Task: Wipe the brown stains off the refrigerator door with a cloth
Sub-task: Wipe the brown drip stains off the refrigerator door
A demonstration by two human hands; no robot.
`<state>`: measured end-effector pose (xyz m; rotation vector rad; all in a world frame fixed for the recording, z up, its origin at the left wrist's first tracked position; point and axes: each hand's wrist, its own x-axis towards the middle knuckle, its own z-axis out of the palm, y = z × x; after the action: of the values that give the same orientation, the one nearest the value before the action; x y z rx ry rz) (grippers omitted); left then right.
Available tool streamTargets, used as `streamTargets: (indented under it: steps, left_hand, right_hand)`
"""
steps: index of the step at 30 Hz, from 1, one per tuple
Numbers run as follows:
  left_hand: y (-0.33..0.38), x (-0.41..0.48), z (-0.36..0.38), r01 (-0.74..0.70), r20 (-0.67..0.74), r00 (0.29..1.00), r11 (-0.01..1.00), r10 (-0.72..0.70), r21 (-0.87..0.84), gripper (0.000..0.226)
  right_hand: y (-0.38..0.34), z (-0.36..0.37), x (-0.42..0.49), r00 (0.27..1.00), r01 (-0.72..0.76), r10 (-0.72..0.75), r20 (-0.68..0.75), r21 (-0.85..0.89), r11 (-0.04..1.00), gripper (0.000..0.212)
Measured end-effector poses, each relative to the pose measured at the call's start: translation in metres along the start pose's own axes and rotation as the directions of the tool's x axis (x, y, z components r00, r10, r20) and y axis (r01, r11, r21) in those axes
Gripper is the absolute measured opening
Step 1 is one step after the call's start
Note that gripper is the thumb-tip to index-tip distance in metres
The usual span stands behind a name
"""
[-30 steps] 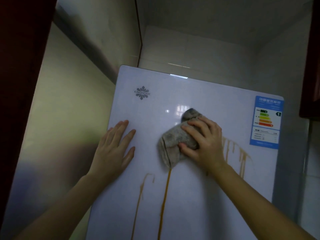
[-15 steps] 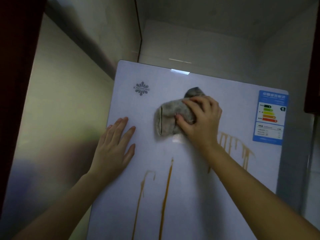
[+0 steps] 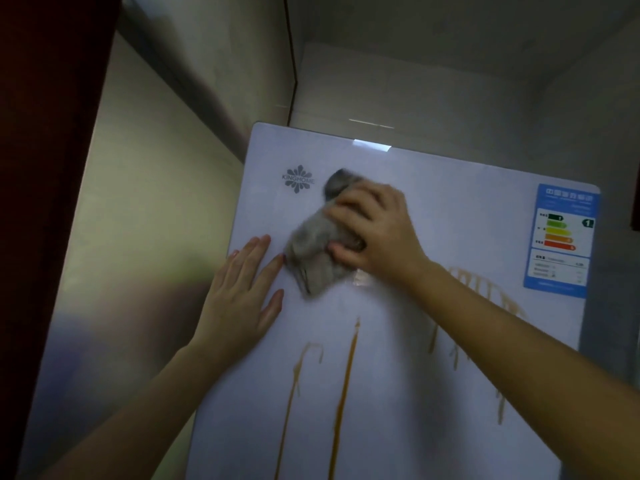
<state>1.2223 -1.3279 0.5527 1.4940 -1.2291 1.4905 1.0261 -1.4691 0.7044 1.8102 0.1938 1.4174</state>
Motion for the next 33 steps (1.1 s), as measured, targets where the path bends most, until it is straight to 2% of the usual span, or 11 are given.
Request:
streamTargets:
  steps: [2,4,6,7,8,11,12,17,24,29,33]
  left_hand:
    - [0.000,0.000,0.000,0.000,0.006,1.000,1.000,0.000,0.001,0.053]
    - [0.000,0.001,0.001,0.001,0.012,1.000,1.000,-0.001,0.004,0.053]
    - [0.000,0.001,0.001,0.002,0.014,1.000,1.000,-0.002,0.009,0.052]
    - [0.000,0.000,0.001,0.001,0.013,1.000,1.000,-0.001,0.010,0.052]
    - [0.000,0.000,0.001,0.001,0.011,1.000,1.000,-0.001,0.010,0.052]
    - [0.001,0.001,0.001,0.007,0.021,1.000,1.000,-0.007,0.009,0.053]
    - [0.001,0.001,0.002,0.010,0.029,1.000,1.000,-0.011,0.011,0.053]
    - [0.000,0.000,0.001,0.011,0.050,0.999,1.000,-0.013,0.022,0.053]
    - [0.002,0.001,0.002,0.004,0.038,0.999,1.000,-0.004,0.007,0.053]
    - [0.003,0.000,0.001,0.004,0.031,0.999,1.000,-0.004,-0.004,0.052]
    - [0.003,0.002,-0.001,0.007,0.040,0.999,1.000,-0.007,-0.008,0.053]
  right_hand:
    - [0.006,-0.002,0.003,0.987,0.152,-0.151,0.048,-0.006,0.988,0.047]
    - [0.013,-0.002,0.011,0.999,-0.033,0.033,0.001,-0.011,0.999,0.047]
    - [0.012,0.000,0.019,0.943,-0.317,0.318,-0.095,0.028,0.948,0.046]
    - [0.008,0.002,0.023,0.915,-0.386,0.388,-0.111,0.038,0.922,0.045]
    - [0.004,0.004,0.027,0.921,-0.374,0.376,-0.102,0.036,0.927,0.046]
    - [-0.001,0.013,0.039,0.996,-0.090,0.090,0.005,0.011,0.996,0.046]
    - [-0.001,0.016,0.045,0.998,-0.064,0.063,0.020,0.012,0.998,0.046]
    - [-0.018,0.038,0.087,0.935,-0.344,0.348,-0.076,0.052,0.937,0.047]
    - [-0.006,0.029,0.065,0.991,-0.136,0.136,0.001,0.030,0.990,0.049]
    - [0.045,-0.026,0.000,0.990,-0.139,0.138,-0.014,-0.015,0.990,0.047]
    - [0.087,-0.074,-0.059,0.979,-0.191,0.196,0.063,-0.074,0.979,0.053]
